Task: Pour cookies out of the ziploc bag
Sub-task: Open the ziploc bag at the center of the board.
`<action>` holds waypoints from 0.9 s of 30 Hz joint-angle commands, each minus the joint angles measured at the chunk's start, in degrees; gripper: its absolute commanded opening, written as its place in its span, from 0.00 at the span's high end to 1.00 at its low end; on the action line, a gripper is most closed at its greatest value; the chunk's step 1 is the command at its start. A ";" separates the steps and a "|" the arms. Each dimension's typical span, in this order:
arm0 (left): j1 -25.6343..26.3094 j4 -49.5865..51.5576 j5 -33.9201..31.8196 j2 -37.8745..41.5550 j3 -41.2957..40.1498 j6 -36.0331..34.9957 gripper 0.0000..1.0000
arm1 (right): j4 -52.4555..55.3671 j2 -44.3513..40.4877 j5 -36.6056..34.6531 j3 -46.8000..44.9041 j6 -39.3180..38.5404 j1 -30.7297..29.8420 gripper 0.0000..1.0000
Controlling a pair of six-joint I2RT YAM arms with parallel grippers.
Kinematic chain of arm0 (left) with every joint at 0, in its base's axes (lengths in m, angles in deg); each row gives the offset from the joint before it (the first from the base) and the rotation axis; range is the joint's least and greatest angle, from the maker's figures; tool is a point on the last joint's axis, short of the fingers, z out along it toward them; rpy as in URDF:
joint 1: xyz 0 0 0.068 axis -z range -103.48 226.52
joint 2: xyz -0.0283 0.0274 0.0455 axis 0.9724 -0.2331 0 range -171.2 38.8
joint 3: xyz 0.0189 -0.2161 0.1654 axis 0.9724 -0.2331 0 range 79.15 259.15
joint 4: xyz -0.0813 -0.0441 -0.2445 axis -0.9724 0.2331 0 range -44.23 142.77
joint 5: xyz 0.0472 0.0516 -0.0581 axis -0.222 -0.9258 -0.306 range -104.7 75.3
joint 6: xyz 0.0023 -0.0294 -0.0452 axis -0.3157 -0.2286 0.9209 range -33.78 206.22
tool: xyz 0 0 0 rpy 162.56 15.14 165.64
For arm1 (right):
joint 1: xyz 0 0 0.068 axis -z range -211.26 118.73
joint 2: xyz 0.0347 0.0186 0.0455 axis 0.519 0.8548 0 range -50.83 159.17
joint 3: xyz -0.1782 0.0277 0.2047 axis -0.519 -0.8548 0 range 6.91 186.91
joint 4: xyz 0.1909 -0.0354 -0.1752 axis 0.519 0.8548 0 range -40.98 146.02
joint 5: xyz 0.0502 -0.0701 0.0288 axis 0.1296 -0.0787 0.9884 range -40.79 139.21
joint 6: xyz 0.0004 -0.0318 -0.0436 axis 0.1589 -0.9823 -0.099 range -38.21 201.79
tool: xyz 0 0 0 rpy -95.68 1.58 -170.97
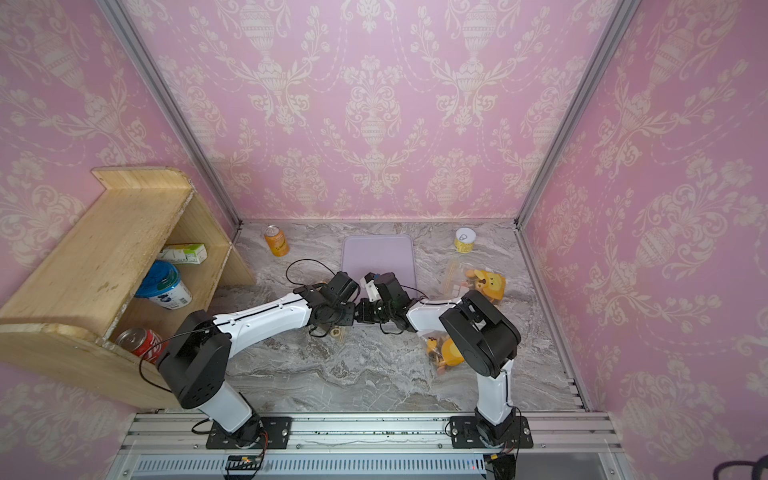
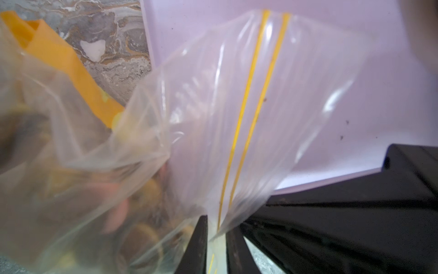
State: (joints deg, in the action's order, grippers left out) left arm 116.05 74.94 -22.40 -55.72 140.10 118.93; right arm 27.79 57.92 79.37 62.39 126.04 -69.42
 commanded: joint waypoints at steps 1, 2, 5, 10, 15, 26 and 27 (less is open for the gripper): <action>-0.10 0.17 1.46 -0.62 -0.15 0.95 0.83 | -0.56 -2.67 -0.18 -0.60 0.60 0.56 1.00; -0.09 0.02 1.70 -0.58 -0.19 0.95 0.84 | -0.63 -2.62 -0.18 -0.73 0.73 0.54 1.00; -0.10 -0.23 1.91 -0.79 -0.24 0.91 0.88 | -0.91 -2.45 0.03 -0.84 0.87 0.67 1.00; -0.02 -0.32 2.01 -0.80 0.16 0.81 0.96 | -0.84 -2.40 0.01 -0.82 0.84 0.75 1.00; -0.01 -0.18 2.21 -0.36 0.26 0.66 1.00 | -0.81 -2.06 -0.09 -0.61 0.84 0.78 1.00; -0.24 2.18 -1.06 2.37 -0.03 0.29 1.00 | 4.37 -0.93 -4.76 0.85 0.85 0.82 1.00; -0.27 2.31 -1.25 2.57 -0.11 0.16 1.00 | 4.44 -0.78 -5.04 0.86 0.90 0.88 1.00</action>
State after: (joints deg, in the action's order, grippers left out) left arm 116.05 74.68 -21.20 -55.67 140.10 119.30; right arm 29.16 57.90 77.73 62.46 126.70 -69.18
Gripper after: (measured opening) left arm 0.054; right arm 0.037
